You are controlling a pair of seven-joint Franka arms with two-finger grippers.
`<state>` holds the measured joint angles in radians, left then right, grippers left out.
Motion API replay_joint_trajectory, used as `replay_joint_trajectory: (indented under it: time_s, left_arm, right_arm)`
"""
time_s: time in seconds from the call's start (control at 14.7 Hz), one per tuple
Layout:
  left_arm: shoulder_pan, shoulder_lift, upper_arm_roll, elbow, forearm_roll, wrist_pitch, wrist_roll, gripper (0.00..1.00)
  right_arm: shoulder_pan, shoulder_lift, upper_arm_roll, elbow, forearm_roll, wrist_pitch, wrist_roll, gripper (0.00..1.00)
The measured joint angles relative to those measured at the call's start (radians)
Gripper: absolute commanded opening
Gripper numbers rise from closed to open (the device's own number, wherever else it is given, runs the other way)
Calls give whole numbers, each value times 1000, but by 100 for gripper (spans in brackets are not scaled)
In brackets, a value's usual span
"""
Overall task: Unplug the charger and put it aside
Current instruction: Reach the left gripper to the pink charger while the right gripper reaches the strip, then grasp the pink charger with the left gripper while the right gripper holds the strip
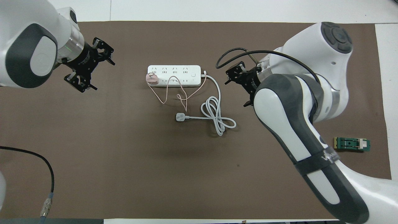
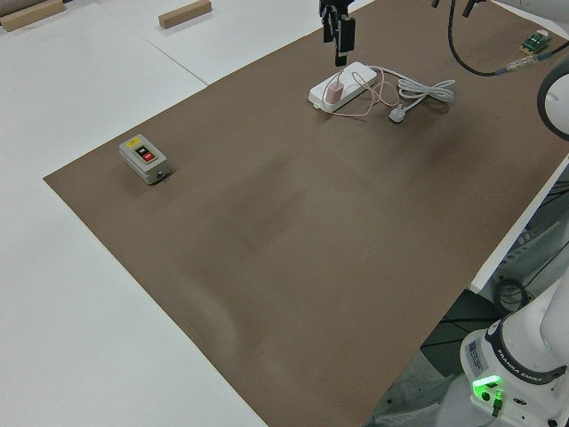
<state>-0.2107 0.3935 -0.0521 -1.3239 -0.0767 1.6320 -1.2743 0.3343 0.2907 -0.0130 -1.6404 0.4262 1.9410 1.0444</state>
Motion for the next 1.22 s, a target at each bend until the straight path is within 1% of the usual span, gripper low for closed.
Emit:
replay_joint_trajectory:
  time_s: [0.07,0.2,0.34,0.54,0.75,1.02,1.22]
  left_arm:
    - [-15,20,0,6,0,29,-103,100]
    - [-40,59,0,7,0,107,-266,100]
    - [-56,86,0,-11,0,186,-353,100]
    - [-73,102,0,-68,0,304,-432,100]
    - [-95,113,1,-106,6,363,-481,100]
    - [-124,114,2,-211,17,453,-487,100]
    - [-145,113,2,-233,27,471,-504,100]
  right_arm:
    - [19,43,0,35,24,20,59,100]
    - [57,150,0,135,39,60,181,100]
    - [91,251,0,212,83,128,259,100]
    - [120,354,0,261,157,246,322,100]
    - [122,432,-1,334,221,259,362,100]
    - [120,556,4,448,266,252,374,100]
    - [109,629,23,516,271,244,376,100]
